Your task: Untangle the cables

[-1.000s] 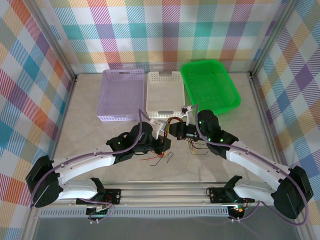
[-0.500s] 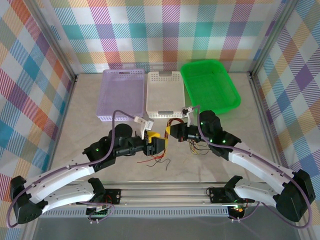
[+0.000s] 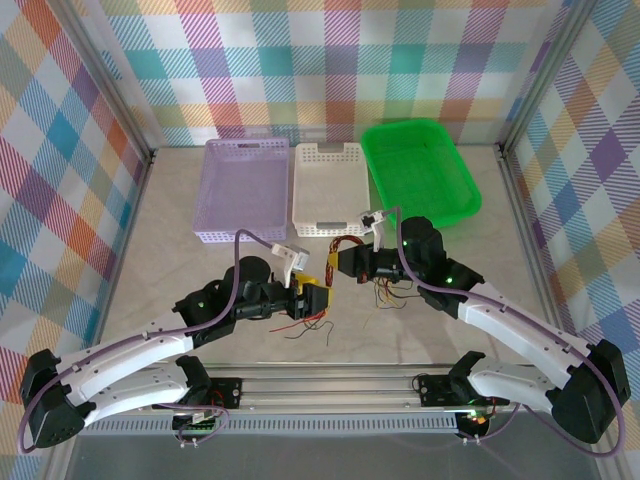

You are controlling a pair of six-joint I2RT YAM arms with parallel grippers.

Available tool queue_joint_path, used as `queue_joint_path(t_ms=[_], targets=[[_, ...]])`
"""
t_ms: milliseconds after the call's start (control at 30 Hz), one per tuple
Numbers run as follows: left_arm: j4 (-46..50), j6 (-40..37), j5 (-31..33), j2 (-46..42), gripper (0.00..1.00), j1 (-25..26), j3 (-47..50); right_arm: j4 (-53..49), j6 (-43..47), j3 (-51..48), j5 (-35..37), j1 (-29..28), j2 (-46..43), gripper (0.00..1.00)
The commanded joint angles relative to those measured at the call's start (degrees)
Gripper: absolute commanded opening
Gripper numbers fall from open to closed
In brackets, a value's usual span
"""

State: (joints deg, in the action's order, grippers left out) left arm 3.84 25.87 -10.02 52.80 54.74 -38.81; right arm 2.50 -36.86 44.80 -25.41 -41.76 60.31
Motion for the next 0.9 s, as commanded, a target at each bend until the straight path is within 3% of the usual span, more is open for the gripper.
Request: queue_joint_path(t_ms=[0,100,333,633,767,867], targets=[[-3.71,0.79,-0.45,0.41,0.56,0.54,0.32,1.70,-0.30,2.24,-2.08,-0.12,0.19,0.00],[-5.01,1.26,-0.70,1.41,0.46,0.62,0.31,1.93,-0.53,2.32,-2.49,-0.08,0.68,0.00],[-4.81,1.36,0.15,1.03,0.01,0.55,0.64,-0.42,0.80,2.45,-1.37,-0.03,0.20,0.00],[-4.17,2.99,3.03,-5.83,0.00,-0.09,4.88,-4.70,2.78,2.24,1.43,0.10,-0.90,0.00],[-5.40,4.53,3.87,-7.30,0.00,-0.79,6.43,-3.93,2.13,2.03,-0.91,0.10,-0.52,0.24],[-6.80,5.37,3.68,-7.19,0.00,-1.13,6.81,-2.47,1.38,1.25,-2.35,0.11,-0.92,0.33]])
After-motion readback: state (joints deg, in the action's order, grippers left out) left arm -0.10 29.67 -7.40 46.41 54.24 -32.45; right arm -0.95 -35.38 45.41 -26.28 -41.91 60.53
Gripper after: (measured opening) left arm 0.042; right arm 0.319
